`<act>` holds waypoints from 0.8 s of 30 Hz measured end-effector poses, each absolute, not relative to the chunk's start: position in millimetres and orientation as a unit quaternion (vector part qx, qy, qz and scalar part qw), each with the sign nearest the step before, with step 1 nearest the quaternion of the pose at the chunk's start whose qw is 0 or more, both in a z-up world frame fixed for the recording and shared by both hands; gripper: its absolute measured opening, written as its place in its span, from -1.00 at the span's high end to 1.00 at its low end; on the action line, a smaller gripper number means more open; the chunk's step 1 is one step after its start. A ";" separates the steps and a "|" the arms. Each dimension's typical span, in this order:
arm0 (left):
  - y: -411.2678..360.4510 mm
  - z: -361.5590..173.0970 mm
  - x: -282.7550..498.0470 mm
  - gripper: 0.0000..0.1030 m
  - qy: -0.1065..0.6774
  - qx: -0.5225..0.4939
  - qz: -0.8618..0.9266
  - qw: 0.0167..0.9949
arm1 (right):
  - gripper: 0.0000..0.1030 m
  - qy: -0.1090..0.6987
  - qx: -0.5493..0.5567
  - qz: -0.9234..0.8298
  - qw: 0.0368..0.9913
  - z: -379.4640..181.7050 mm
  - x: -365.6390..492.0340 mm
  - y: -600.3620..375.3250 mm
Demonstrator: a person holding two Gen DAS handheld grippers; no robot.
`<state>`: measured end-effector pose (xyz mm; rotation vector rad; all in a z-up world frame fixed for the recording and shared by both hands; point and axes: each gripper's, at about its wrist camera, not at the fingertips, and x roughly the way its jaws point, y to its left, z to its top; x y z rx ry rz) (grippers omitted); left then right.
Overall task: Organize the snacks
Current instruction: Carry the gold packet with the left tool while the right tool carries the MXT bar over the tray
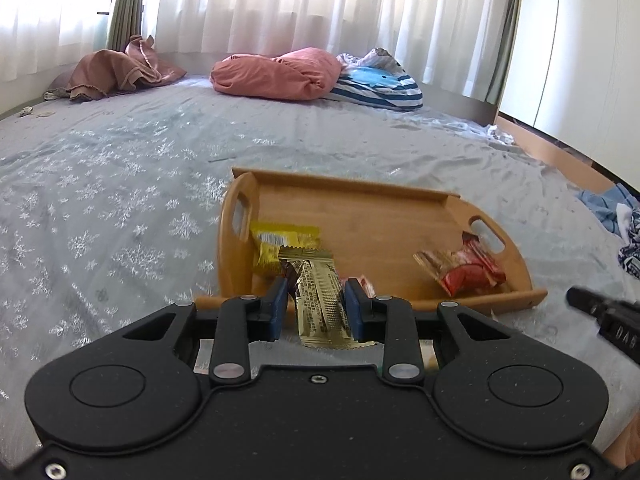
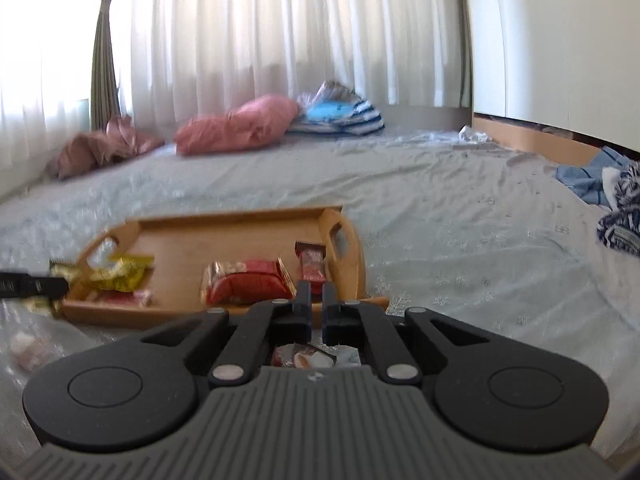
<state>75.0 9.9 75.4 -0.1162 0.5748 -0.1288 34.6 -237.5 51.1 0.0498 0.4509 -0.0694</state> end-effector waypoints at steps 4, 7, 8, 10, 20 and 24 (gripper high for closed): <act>8.7 74.6 73.5 0.44 0.281 -0.059 -0.070 0.955 | 0.26 0.265 0.059 -0.014 0.962 44.5 38.0 -246.9; 6.7 68.2 73.0 0.44 0.292 -0.057 -0.072 0.952 | 0.25 0.289 0.063 -0.013 0.955 31.4 31.1 -249.0; 6.0 65.9 73.4 0.44 0.297 -0.057 -0.073 0.950 | 0.25 0.297 0.064 -0.016 0.953 26.5 29.1 -249.2; 5.3 63.2 73.9 0.44 0.303 -0.059 -0.073 0.948 | 0.24 0.311 0.069 -0.019 0.948 18.0 25.7 -249.7; 0.1 60.2 74.2 0.44 0.306 -0.054 -0.078 0.947 | -0.01 0.331 0.097 0.008 0.939 5.7 30.7 -242.3; -0.6 60.2 76.8 0.44 0.307 -0.051 -0.081 0.947 | 0.51 0.333 0.094 -0.013 0.938 2.9 36.4 -237.6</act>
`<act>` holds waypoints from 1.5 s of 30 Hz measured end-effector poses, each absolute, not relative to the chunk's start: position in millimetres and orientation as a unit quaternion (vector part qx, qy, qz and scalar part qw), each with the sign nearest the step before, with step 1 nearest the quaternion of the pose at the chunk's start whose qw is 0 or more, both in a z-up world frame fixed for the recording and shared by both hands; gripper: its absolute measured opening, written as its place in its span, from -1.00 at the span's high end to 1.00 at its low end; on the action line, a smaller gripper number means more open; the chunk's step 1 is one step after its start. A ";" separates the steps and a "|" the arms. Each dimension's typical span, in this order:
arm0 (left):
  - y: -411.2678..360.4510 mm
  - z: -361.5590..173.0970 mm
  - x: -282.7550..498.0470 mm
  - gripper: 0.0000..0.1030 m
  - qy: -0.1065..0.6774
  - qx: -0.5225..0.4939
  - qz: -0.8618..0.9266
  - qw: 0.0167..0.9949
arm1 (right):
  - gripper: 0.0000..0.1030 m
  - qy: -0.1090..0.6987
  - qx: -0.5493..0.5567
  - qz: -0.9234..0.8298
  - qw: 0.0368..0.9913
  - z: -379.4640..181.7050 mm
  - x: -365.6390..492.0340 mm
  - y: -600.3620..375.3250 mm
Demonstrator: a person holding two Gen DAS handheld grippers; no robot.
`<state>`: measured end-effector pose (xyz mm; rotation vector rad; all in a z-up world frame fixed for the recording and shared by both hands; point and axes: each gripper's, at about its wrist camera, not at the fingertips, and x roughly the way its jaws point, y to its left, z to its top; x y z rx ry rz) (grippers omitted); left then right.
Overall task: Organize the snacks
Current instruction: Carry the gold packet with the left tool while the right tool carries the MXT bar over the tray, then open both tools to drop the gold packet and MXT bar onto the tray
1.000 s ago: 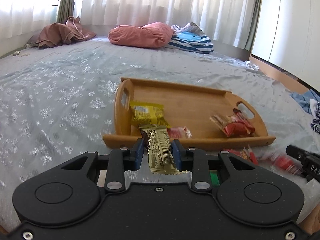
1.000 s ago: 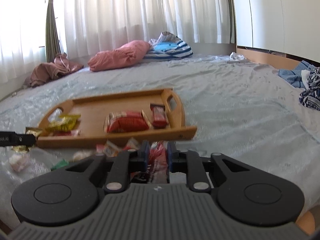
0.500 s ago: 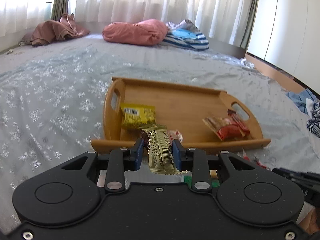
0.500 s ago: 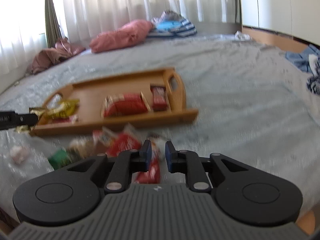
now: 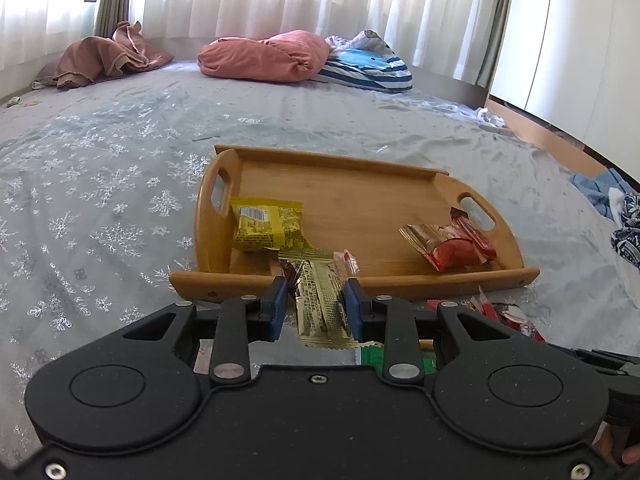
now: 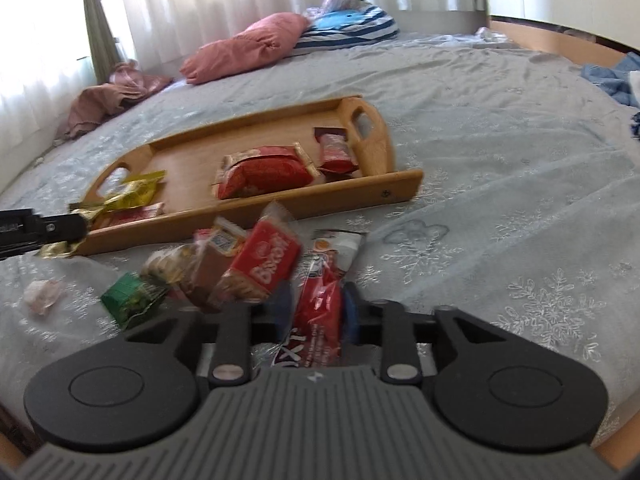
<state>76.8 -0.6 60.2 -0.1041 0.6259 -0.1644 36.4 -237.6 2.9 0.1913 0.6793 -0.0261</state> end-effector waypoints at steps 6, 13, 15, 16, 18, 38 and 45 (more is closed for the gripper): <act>-0.1 65.3 85.6 0.44 0.304 -0.053 -0.086 0.947 | 0.54 0.307 0.088 -0.015 0.947 18.9 36.7 -240.4; -0.8 73.4 108.8 0.44 0.300 -0.061 -0.094 0.947 | 0.54 0.276 0.106 -0.010 0.955 52.8 64.5 -261.8; -1.4 73.7 118.1 0.44 0.302 -0.066 -0.098 0.946 | 0.53 0.267 0.110 0.001 0.957 60.2 77.9 -266.8; -2.0 73.7 124.3 0.44 0.305 -0.069 -0.100 0.945 | 0.53 0.263 0.112 0.009 0.958 63.7 86.2 -269.0; -3.3 73.3 137.6 0.44 0.311 -0.077 -0.100 0.942 | 0.53 0.257 0.115 0.026 0.959 68.8 104.1 -271.8; -27.3 38.4 222.9 0.43 0.339 -0.057 -0.071 0.937 | 0.52 0.311 0.133 0.054 0.940 23.1 264.1 -260.0; -28.1 30.7 233.9 0.43 0.342 -0.050 -0.063 0.936 | 0.51 0.328 0.074 0.047 0.941 9.8 280.2 -248.1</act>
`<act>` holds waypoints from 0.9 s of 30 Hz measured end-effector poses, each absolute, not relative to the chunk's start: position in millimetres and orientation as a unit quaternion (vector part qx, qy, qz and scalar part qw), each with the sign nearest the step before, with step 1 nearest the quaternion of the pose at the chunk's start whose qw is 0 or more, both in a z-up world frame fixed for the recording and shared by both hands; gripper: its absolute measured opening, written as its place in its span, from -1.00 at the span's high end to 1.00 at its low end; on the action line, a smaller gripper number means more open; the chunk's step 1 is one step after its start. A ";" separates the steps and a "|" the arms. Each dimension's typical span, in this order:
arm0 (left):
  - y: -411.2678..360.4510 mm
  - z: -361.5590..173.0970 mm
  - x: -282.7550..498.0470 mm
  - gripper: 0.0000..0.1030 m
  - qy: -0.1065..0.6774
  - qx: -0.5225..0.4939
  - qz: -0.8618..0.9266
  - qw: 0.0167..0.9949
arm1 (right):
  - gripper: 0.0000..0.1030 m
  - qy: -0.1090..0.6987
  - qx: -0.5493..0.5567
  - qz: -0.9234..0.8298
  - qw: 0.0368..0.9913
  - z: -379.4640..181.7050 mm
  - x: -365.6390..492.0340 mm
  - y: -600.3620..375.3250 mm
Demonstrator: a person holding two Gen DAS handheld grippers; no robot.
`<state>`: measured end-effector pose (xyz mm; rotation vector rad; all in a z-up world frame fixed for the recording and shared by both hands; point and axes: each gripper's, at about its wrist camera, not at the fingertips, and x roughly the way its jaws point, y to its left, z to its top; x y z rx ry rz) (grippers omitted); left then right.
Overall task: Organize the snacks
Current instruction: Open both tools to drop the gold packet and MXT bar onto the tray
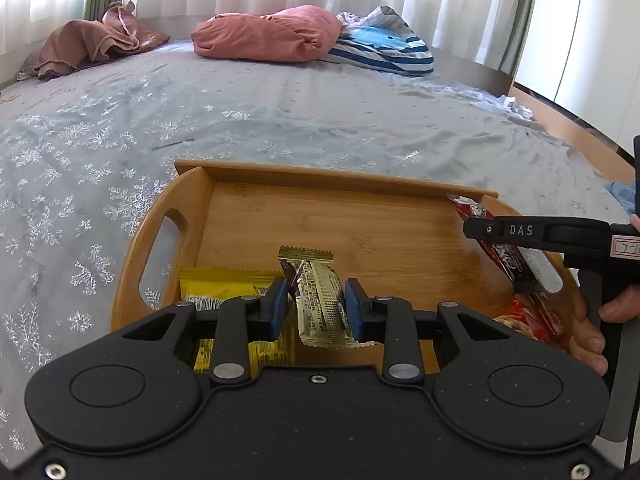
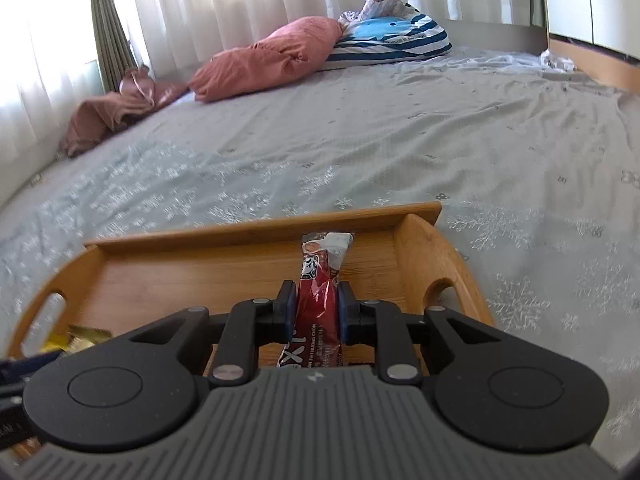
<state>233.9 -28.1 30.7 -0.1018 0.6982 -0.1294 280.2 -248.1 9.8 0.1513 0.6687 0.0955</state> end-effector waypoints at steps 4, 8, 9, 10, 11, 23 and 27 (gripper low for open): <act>-29.0 27.9 237.4 0.43 0.340 -0.048 -0.058 0.937 | 0.51 0.334 0.066 0.037 0.940 5.7 287.9 -251.3; -32.2 27.1 237.0 0.43 0.338 -0.040 -0.058 0.939 | 0.50 0.337 0.079 0.041 0.937 1.1 289.1 -255.7; -33.4 26.9 237.1 0.43 0.337 -0.037 -0.058 0.939 | 0.50 0.335 0.079 0.042 0.938 1.0 288.7 -255.7; -34.1 26.7 237.1 0.43 0.337 -0.036 -0.058 0.939 | 0.50 0.335 0.080 0.045 0.938 0.9 288.5 -255.8; -34.8 26.6 237.2 0.42 0.337 -0.035 -0.059 0.939 | 0.49 0.335 0.080 0.045 0.938 1.2 288.3 -255.8; -38.7 36.0 223.2 0.00 0.321 -0.017 -0.067 0.945 | -0.14 0.323 0.090 0.051 0.941 12.1 281.1 -257.5; -37.9 44.6 212.8 -0.24 0.318 -0.017 -0.071 0.945 | -0.21 0.310 0.090 0.057 0.945 23.2 268.0 -256.7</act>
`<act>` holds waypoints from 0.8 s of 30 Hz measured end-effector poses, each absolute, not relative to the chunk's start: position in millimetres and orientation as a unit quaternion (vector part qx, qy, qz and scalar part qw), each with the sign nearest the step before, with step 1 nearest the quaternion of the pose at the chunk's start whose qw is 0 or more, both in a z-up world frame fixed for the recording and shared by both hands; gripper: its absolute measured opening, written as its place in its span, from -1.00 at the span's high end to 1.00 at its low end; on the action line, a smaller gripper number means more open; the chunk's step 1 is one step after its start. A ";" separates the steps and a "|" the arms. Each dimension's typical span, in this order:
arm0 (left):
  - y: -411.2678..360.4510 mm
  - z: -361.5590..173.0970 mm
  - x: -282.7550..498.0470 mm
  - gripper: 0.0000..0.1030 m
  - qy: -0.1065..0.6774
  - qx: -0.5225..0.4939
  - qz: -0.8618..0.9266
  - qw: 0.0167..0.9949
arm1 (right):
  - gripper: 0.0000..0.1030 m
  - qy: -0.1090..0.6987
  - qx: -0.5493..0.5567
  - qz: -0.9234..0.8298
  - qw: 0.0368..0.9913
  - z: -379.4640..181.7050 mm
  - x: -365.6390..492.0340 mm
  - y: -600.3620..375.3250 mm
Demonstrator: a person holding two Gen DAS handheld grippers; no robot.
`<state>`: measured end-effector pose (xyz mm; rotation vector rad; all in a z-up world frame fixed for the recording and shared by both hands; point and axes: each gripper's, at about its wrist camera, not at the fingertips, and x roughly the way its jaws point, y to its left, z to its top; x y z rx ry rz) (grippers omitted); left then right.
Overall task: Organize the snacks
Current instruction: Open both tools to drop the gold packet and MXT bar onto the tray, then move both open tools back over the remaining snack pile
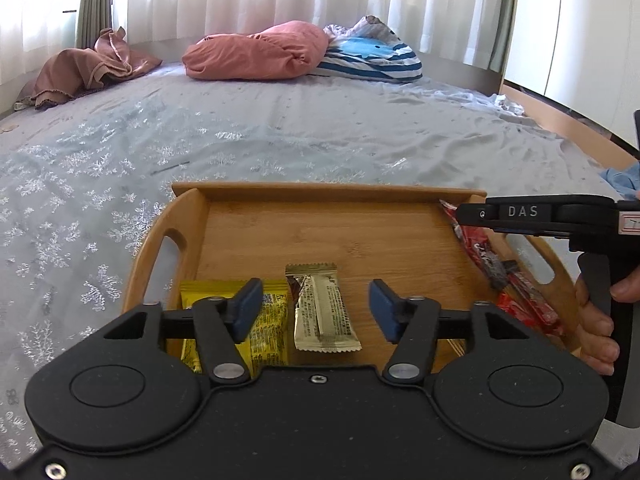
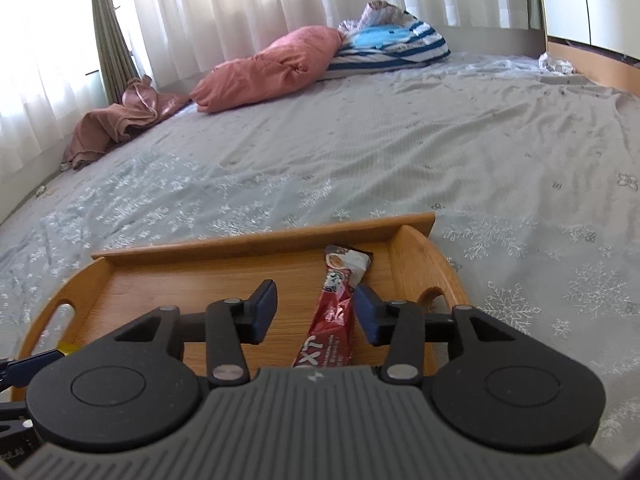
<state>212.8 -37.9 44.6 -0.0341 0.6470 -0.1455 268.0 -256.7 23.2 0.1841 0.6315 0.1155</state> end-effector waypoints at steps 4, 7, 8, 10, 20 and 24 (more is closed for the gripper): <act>-35.4 54.6 197.0 -0.41 0.310 -0.016 -0.079 0.947 | -0.35 0.292 0.073 0.066 0.951 36.4 246.4 -253.3; -32.2 61.2 183.7 -0.53 0.305 -0.019 -0.084 0.948 | -0.50 0.281 0.060 0.072 0.955 44.7 227.4 -252.3; -31.5 62.9 179.5 -0.55 0.304 -0.020 -0.087 0.949 | -0.55 0.278 0.059 0.074 0.956 46.7 221.0 -252.3; -28.5 65.6 170.7 -0.59 0.303 -0.023 -0.091 0.948 | -0.63 0.272 0.057 0.078 0.957 50.1 209.4 -253.1; -15.3 72.5 122.2 -0.77 0.289 -0.012 -0.090 0.953 | -0.86 0.247 0.042 0.080 0.965 55.2 153.1 -247.8; -14.3 69.3 101.7 -0.79 0.287 -0.008 -0.104 0.952 | -0.96 0.240 0.023 0.071 0.968 46.9 131.8 -240.5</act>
